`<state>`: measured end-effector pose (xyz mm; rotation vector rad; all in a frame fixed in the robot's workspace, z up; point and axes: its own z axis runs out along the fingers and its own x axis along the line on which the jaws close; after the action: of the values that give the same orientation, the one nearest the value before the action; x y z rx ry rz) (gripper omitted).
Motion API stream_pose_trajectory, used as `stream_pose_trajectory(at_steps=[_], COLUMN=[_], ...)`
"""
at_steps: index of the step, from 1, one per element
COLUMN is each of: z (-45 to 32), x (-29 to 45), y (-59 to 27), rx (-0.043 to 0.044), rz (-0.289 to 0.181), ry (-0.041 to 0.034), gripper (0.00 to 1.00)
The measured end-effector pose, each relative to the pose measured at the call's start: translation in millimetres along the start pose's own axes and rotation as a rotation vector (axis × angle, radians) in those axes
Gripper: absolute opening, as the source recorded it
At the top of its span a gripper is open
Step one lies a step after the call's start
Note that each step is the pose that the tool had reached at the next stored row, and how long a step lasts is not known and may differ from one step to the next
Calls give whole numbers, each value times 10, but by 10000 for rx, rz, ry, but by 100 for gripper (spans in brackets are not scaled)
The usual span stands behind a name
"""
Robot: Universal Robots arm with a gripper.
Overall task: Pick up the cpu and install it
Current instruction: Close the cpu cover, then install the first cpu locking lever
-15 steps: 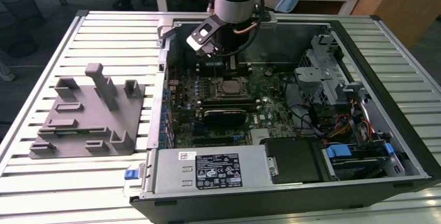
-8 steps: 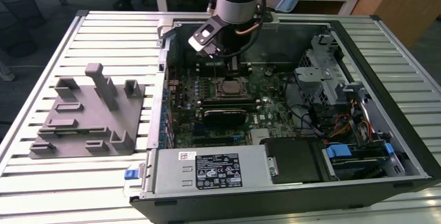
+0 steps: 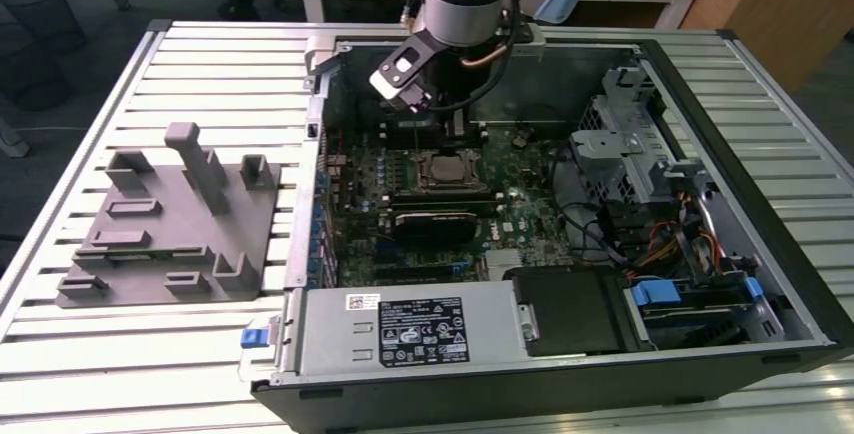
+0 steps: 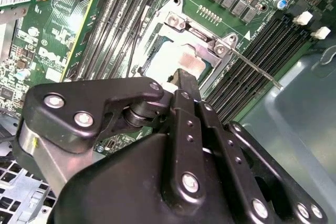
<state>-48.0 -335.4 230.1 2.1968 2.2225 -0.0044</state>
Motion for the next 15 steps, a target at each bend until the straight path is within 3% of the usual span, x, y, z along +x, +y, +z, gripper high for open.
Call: stream_pose_trajectory(at_steps=[15], z=[0], x=[0], y=[11], rx=[0], rz=[-31], ry=[0], gripper=[11])
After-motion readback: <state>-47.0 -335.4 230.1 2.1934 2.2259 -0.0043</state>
